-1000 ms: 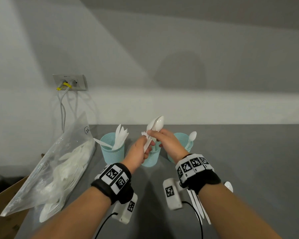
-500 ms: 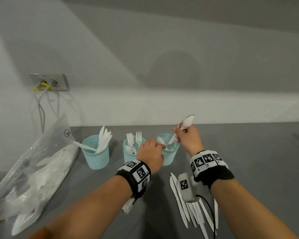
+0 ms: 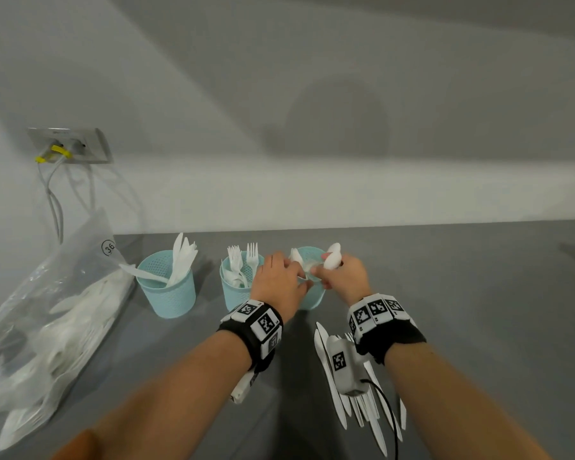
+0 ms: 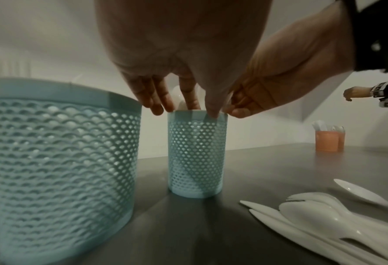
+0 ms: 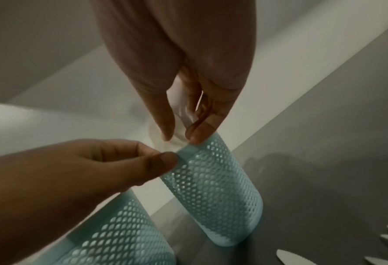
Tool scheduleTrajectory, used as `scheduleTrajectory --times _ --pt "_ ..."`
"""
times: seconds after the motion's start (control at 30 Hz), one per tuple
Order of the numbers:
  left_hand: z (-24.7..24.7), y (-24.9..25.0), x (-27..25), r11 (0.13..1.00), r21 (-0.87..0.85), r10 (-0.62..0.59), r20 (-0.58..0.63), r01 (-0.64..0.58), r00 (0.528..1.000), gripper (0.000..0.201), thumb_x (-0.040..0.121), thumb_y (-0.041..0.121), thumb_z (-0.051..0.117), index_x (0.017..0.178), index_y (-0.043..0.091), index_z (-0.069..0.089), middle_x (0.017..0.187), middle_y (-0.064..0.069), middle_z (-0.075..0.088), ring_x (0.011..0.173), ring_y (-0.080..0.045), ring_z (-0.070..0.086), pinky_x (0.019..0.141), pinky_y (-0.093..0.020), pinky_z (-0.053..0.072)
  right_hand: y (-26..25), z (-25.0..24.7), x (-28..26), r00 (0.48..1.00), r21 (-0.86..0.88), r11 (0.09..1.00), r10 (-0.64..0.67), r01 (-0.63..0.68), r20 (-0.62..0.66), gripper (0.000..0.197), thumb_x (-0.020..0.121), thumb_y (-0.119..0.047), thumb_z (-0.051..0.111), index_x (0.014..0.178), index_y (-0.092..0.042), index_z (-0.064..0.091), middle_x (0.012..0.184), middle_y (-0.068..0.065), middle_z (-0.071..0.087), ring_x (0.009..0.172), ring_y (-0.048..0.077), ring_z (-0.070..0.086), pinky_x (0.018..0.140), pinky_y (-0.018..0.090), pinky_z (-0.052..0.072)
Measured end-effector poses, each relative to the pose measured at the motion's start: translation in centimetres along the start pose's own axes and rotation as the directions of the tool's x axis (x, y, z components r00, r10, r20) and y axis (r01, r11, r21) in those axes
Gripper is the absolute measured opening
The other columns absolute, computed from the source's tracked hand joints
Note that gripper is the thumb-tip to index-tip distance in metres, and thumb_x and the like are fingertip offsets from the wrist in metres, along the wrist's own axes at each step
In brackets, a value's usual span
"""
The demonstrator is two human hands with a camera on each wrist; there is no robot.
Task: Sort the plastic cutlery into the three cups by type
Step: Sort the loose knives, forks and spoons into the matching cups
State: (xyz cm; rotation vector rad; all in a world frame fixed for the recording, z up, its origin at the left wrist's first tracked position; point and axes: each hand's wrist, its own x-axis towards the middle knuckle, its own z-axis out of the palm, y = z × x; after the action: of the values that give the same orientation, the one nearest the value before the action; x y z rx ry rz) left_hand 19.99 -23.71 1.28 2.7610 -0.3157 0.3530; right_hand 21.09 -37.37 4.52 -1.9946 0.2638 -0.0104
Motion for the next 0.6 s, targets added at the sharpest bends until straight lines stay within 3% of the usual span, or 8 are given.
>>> scheduleTrajectory --times 0.1,0.17,0.27,0.3,0.37,0.43,0.53,0.6 --pt "-0.1 0.1 -0.4 0.998 -0.059 -0.004 -0.038 0.002 0.999 0.034 0.090 0.046 0.052 0.112 0.020 0.057 0.114 -0.002 0.050 0.110 -0.020 0.044 0.097 -0.030 0.036 0.4 -0.4 -0.8 1.000 0.055 0.998 -0.026 0.027 -0.011 0.051 0.071 -0.011 0.079 0.118 -0.010 0.059 0.099 0.003 0.057 0.096 0.028 0.062 0.088 0.047 0.053" --pt "-0.4 0.0 -1.0 0.995 -0.105 -0.013 -0.092 0.004 0.996 0.033 0.088 0.044 0.057 0.108 0.018 0.053 0.109 0.000 0.052 0.106 -0.019 0.046 0.095 -0.028 0.037 0.8 -0.8 -1.3 0.998 0.088 0.995 -0.045 0.048 -0.031 0.049 0.075 -0.021 0.077 0.118 -0.014 0.056 0.103 0.001 0.055 0.095 0.024 0.060 0.087 0.044 0.053" --pt "-0.4 0.8 -2.6 0.992 -0.128 -0.012 -0.135 -0.006 0.991 0.034 0.082 0.041 0.063 0.104 0.018 0.051 0.105 0.001 0.050 0.099 -0.017 0.047 0.090 -0.028 0.039 1.8 -2.6 -2.3 0.997 0.097 0.994 -0.041 0.048 -0.070 0.016 0.084 -0.032 0.067 0.093 -0.022 0.058 0.087 -0.004 0.058 0.078 0.017 0.056 0.080 0.039 0.050" --pt "-0.3 1.2 -3.2 0.991 -0.133 -0.014 -0.111 -0.001 0.994 0.033 0.082 0.042 0.062 0.104 0.019 0.052 0.105 0.002 0.049 0.099 -0.017 0.047 0.090 -0.028 0.039 2.2 -3.3 -2.7 0.998 0.061 0.997 -0.032 0.036 -0.062 0.013 0.086 -0.033 0.065 0.084 -0.021 0.059 0.081 -0.003 0.060 0.071 0.015 0.054 0.076 0.038 0.048" --pt "0.1 2.1 -4.6 0.988 -0.149 -0.027 0.043 0.033 0.999 0.034 0.084 0.047 0.059 0.104 0.020 0.055 0.107 0.002 0.049 0.101 -0.016 0.048 0.090 -0.028 0.041 3.6 -4.7 -3.3 1.000 -0.049 0.999 0.002 -0.003 -0.025 0.022 0.089 -0.031 0.061 0.076 -0.014 0.065 0.071 0.000 0.062 0.062 0.015 0.051 0.072 0.035 0.045" --pt "0.7 3.0 -5.8 0.978 -0.168 -0.065 0.303 0.120 0.951 0.042 0.084 0.055 0.056 0.107 0.019 0.057 0.110 0.001 0.051 0.103 -0.017 0.051 0.088 -0.030 0.043 5.4 -6.0 -4.0 0.998 -0.169 0.983 0.068 -0.067 -0.005 0.022 0.090 -0.025 0.059 0.083 -0.009 0.072 0.071 0.002 0.065 0.062 0.016 0.055 0.074 0.032 0.046" --pt "1.5 4.4 -7.2 0.955 -0.189 -0.088 0.553 0.228 0.828 0.052 0.075 0.062 0.063 0.105 0.019 0.061 0.104 0.000 0.062 0.097 -0.019 0.060 0.081 -0.032 0.048 8.3 -7.8 -5.1 0.988 -0.422 0.894 0.155 -0.150 -0.024 0.013 0.086 -0.018 0.061 0.093 -0.017 0.072 0.100 0.008 0.071 0.095 0.025 0.064 0.090 0.033 0.049" --pt "2.1 5.0 -7.9 0.933 -0.215 -0.098 0.616 0.287 0.781 0.053 0.069 0.057 0.072 0.105 0.021 0.063 0.099 0.000 0.068 0.093 -0.019 0.066 0.073 -0.029 0.050 9.9 -8.5 -6.3 0.968 -0.626 0.749 0.248 -0.217 -0.039 0.028 0.084 -0.021 0.062 0.112 -0.024 0.066 0.124 0.011 0.057 0.118 0.029 0.051 0.102 0.034 0.040"
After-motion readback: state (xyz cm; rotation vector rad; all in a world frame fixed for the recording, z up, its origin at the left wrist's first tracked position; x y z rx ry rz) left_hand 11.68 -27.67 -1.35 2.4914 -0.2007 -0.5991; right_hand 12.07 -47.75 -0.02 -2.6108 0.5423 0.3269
